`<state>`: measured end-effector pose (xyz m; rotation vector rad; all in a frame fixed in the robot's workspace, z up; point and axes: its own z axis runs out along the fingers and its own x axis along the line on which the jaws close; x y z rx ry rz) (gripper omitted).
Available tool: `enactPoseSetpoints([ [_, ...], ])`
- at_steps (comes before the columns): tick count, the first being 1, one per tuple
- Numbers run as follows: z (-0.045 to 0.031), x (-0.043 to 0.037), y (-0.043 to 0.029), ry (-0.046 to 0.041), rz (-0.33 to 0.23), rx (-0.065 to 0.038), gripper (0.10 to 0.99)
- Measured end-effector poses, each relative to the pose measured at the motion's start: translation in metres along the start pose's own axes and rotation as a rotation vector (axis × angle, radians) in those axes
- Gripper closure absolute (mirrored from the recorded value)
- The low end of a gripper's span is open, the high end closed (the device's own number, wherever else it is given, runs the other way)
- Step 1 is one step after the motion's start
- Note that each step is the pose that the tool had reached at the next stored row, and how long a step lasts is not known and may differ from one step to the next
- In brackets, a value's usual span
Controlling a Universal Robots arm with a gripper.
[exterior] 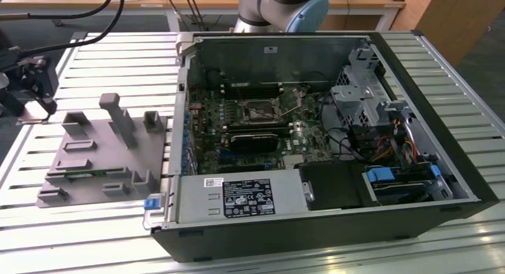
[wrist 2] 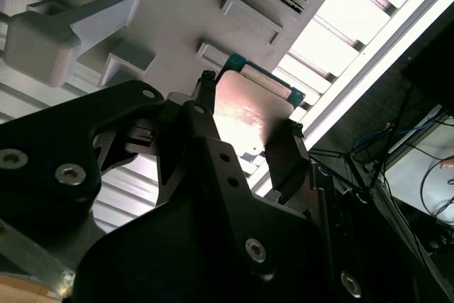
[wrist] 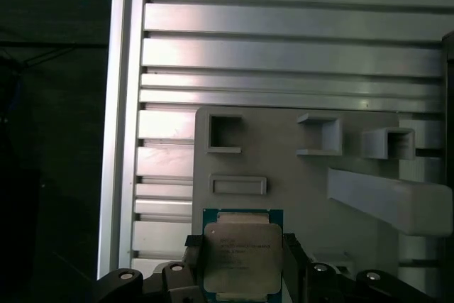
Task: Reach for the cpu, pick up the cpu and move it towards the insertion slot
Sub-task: 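Pick up the cpu and move it towards the insertion slot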
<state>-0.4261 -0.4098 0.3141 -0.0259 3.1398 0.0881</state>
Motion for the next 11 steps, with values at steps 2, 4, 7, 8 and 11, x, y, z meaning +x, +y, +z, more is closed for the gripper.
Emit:
enactPoseSetpoints([
  [2,-0.0015,0.0000,0.0001,0.0000,0.000,0.000,0.553],
  [4,-0.0029,0.0000,0.0002,-0.0001,0.000,0.000,0.553],
  [7,-0.0051,0.0000,0.0003,0.0000,0.000,0.000,0.553],
  [8,-0.0058,0.0000,0.0003,0.0000,0.000,0.000,0.553],
  [11,-0.0081,0.0000,0.0005,0.0000,0.000,0.000,0.553],
])
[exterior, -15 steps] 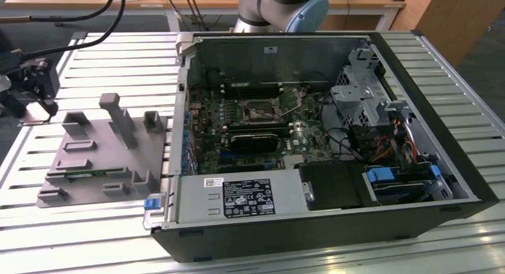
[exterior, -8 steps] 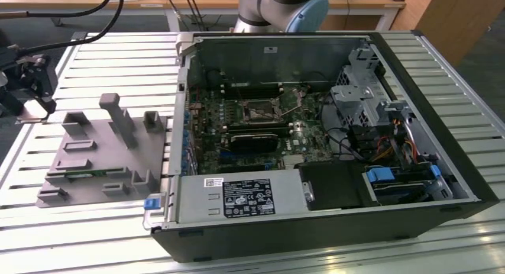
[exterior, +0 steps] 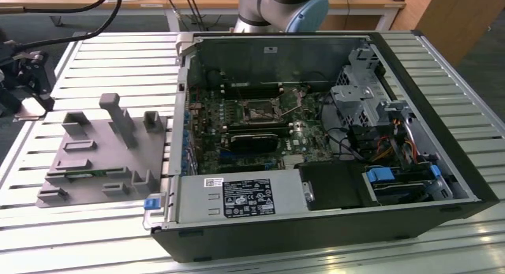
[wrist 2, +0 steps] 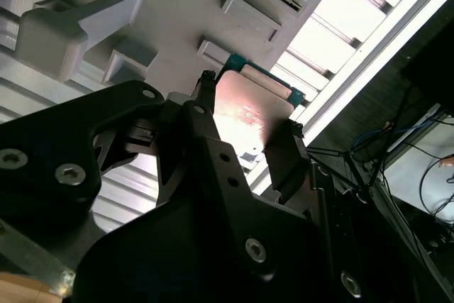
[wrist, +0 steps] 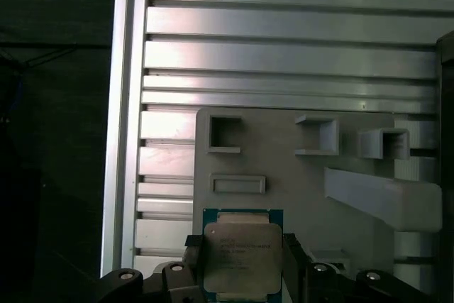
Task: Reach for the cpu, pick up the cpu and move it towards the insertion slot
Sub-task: 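Pick up the cpu and move it towards the insertion slot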
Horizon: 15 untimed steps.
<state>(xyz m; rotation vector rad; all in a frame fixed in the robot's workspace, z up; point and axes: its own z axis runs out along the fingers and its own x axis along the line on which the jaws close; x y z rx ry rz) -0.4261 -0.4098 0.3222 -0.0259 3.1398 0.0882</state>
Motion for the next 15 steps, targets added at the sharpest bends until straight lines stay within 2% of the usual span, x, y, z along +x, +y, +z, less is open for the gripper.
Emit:
enactPoseSetpoints([
  [15,-0.0196,0.0000,0.0011,0.0000,0.000,0.000,0.553],
])
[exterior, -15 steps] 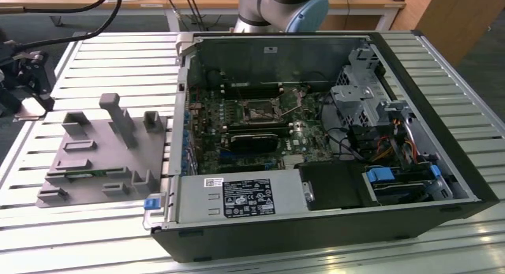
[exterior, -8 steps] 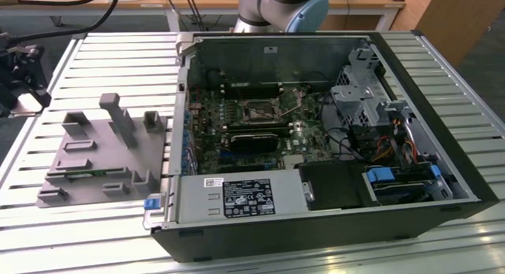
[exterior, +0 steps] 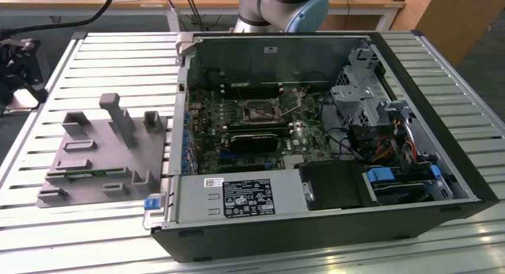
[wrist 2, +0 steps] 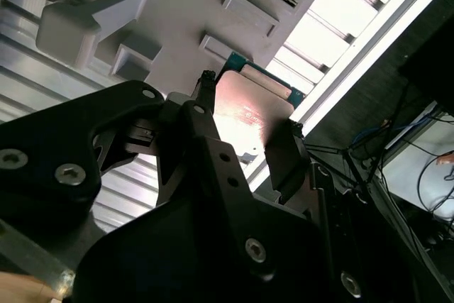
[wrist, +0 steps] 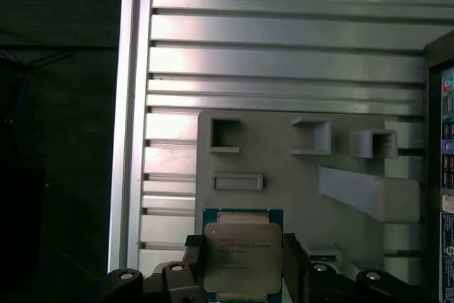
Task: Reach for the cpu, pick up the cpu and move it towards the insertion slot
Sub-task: 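Pick up the cpu and move it towards the insertion slot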
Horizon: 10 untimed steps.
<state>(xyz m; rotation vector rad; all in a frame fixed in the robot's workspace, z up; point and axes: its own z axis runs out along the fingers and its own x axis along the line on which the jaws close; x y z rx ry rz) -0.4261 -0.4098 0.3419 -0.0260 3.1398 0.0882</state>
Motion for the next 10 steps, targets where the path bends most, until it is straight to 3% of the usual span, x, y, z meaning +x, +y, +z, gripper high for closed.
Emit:
enactPoseSetpoints([
  [10,-0.0075,0.0000,0.0004,0.0001,0.000,0.000,0.553],
])
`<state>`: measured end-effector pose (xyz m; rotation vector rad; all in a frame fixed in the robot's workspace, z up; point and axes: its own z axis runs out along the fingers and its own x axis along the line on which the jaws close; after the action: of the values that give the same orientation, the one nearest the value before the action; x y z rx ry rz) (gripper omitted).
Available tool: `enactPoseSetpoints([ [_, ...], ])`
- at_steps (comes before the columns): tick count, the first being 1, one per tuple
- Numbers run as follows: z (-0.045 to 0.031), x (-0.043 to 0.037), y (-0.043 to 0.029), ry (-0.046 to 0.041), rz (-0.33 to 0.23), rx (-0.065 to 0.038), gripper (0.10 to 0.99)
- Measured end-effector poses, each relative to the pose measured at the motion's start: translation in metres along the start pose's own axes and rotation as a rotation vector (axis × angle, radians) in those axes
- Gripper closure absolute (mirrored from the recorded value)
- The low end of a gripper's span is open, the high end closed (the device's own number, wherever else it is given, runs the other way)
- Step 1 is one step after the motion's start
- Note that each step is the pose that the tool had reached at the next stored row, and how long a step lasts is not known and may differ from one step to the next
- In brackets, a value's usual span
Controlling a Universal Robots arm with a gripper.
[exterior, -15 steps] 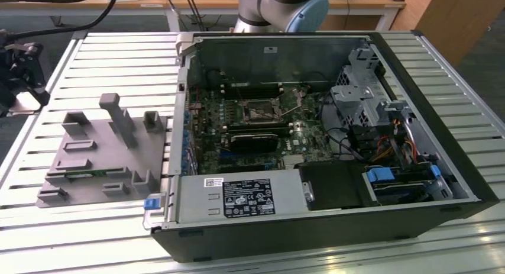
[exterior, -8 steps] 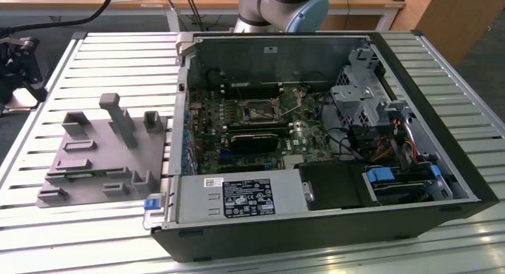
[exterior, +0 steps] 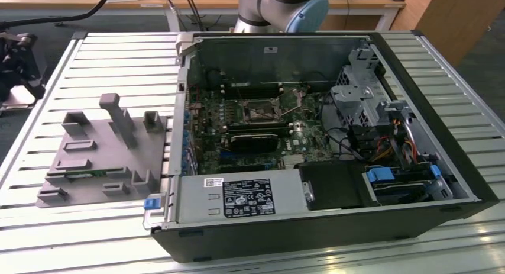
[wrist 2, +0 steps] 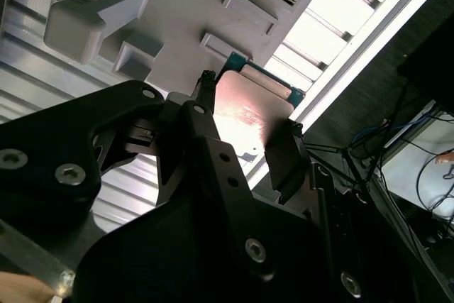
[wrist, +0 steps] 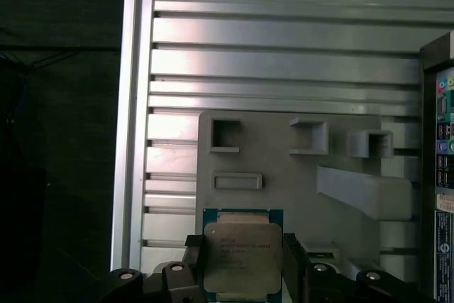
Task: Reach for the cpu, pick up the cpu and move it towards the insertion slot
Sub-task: 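Pick up the cpu and move it towards the insertion slot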
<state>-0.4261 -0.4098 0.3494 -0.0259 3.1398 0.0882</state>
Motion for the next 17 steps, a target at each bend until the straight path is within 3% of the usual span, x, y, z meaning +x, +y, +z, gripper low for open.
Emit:
enactPoseSetpoints([
  [17,-0.0110,0.0000,0.0006,0.0000,0.000,0.000,0.553],
])
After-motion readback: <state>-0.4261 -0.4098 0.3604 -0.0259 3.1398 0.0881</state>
